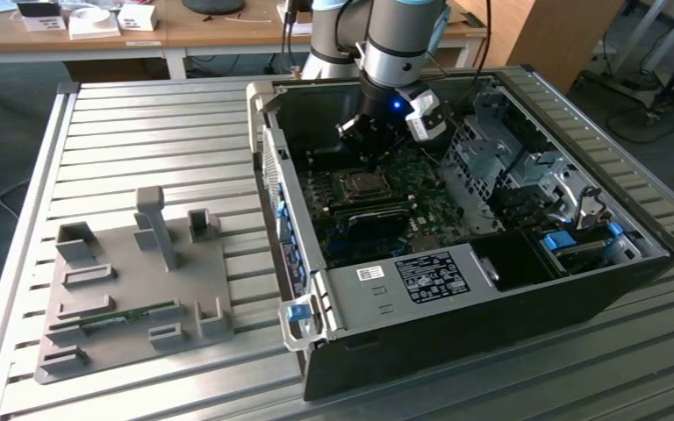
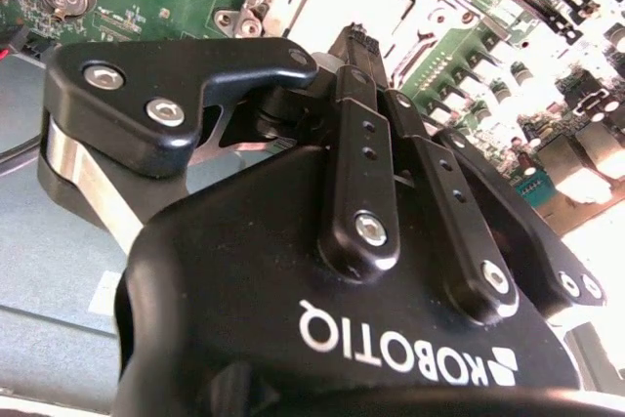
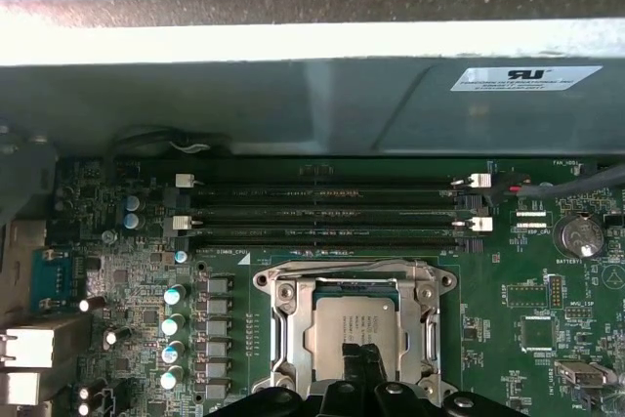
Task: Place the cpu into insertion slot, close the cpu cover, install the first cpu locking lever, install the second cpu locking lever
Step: 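Install the second cpu locking lever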
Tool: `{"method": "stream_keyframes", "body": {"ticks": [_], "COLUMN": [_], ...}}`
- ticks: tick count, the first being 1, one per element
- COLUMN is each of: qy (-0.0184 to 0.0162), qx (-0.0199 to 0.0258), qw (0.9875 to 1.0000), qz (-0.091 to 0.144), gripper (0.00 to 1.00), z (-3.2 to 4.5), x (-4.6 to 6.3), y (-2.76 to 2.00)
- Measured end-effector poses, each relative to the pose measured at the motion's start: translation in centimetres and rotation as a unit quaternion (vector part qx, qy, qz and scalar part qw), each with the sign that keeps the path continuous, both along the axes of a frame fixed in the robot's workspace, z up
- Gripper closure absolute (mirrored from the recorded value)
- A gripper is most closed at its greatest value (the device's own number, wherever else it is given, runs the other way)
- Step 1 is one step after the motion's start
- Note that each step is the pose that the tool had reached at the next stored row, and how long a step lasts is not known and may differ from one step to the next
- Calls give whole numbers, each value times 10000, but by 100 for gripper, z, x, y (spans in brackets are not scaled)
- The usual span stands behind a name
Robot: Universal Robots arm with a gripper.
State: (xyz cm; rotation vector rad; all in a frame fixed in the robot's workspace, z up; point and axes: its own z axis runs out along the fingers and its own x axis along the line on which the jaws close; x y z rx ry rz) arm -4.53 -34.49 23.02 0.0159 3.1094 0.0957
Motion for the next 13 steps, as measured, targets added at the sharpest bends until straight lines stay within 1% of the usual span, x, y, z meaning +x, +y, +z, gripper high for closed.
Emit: {"method": "stream_keyframes", "body": {"ticks": [13], "qy": [1], "qx": [0], "qw": [10000], "qz": [0], "gripper": [89], "z": [13], "x": [0], "y": [0]}}
